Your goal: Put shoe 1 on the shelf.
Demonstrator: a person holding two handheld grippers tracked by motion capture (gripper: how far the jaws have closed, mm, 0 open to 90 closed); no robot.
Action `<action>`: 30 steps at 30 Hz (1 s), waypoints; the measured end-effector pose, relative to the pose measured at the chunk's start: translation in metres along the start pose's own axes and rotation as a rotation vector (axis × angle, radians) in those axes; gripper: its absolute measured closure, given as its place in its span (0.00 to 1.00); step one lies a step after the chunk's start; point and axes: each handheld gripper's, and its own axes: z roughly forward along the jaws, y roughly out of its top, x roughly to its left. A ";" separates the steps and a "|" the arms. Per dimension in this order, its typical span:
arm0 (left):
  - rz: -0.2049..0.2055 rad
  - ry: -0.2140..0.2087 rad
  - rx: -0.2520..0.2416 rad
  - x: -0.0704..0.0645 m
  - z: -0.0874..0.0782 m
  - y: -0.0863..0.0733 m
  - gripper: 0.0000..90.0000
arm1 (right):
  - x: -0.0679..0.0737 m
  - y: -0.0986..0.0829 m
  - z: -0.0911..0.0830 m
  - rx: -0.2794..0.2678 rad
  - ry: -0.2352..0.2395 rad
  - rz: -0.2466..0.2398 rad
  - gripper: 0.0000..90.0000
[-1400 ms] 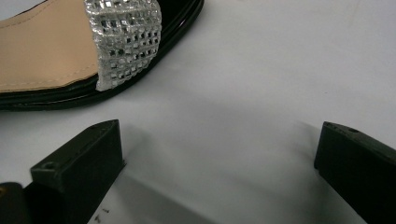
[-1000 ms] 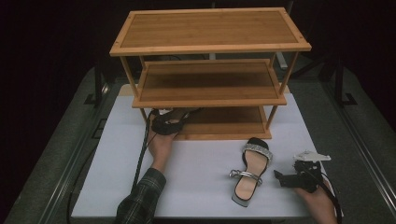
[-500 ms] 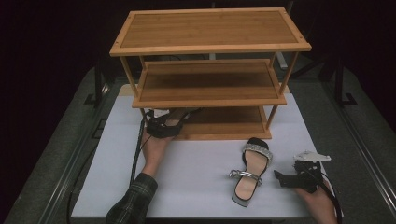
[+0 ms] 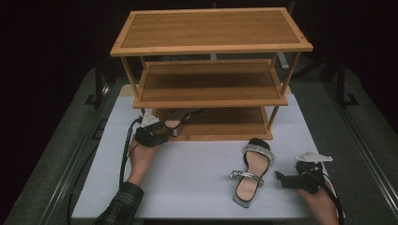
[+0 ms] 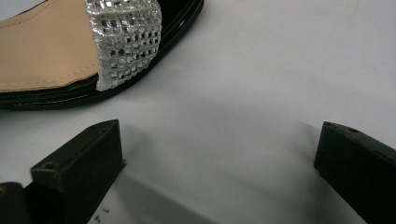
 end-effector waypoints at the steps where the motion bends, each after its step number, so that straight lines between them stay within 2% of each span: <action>1: -0.009 -0.008 -0.004 0.000 0.000 0.000 0.55 | 0.000 0.000 0.000 0.000 0.000 0.000 0.01; 6: 0.029 -0.032 -0.015 -0.008 0.000 0.005 0.58 | 0.000 0.000 0.000 0.001 0.000 0.000 0.01; 18: 0.067 -0.117 -0.042 -0.033 0.012 0.014 0.67 | 0.000 0.000 0.000 0.002 0.001 0.001 0.00; 21: 0.093 -0.118 -0.046 -0.039 0.016 0.016 0.69 | 0.000 0.000 0.000 0.002 0.001 0.002 0.00; 22: 0.083 -0.123 -0.047 -0.041 0.018 0.017 0.69 | 0.000 0.000 0.000 0.002 0.001 0.001 0.01; 30: 0.093 -0.134 -0.047 -0.049 0.032 0.025 0.72 | 0.000 0.000 0.000 0.002 0.001 0.002 0.00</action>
